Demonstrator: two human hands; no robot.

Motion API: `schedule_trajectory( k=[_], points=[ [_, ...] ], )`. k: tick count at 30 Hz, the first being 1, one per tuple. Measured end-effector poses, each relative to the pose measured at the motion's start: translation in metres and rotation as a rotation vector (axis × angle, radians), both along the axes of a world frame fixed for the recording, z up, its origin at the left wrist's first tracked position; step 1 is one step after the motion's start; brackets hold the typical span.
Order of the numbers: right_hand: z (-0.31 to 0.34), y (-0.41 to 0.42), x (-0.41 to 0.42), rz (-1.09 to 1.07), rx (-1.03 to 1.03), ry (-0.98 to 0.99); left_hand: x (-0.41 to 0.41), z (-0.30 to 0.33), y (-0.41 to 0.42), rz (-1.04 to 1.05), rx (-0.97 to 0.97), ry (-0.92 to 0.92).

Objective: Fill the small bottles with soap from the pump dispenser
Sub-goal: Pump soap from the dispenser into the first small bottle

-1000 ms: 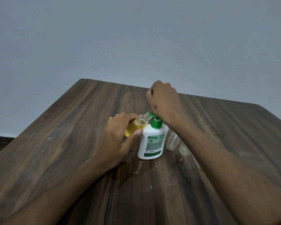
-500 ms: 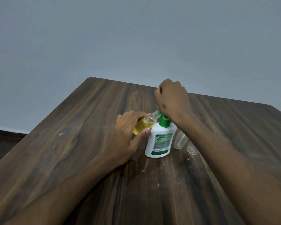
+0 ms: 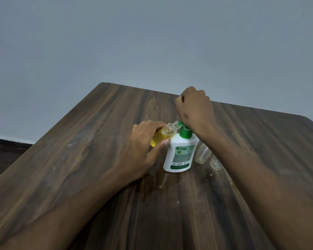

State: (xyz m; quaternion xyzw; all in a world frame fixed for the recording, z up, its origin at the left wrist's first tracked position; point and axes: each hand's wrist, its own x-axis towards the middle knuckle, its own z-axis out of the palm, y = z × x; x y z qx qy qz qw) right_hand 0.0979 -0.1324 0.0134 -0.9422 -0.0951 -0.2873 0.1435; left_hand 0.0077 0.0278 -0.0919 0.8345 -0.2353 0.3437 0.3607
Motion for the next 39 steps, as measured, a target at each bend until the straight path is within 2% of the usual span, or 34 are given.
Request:
schedule_trajectory(
  k=[16,21,29,39],
  points=[
    [0.004,0.003,0.001,0.019,-0.069,0.017,-0.001,-0.001,0.001,-0.006,-0.006,-0.008],
    [0.020,0.004,-0.007,0.071,-0.084,-0.056,-0.002,0.004,0.006,-0.021,-0.016,-0.037],
    [0.026,0.003,-0.010,0.065,-0.143,-0.052,-0.004,0.004,0.013,-0.035,-0.101,-0.071],
    [0.033,-0.002,-0.013,0.079,-0.253,-0.159,-0.001,0.003,0.020,-0.001,-0.199,-0.021]
  ],
)
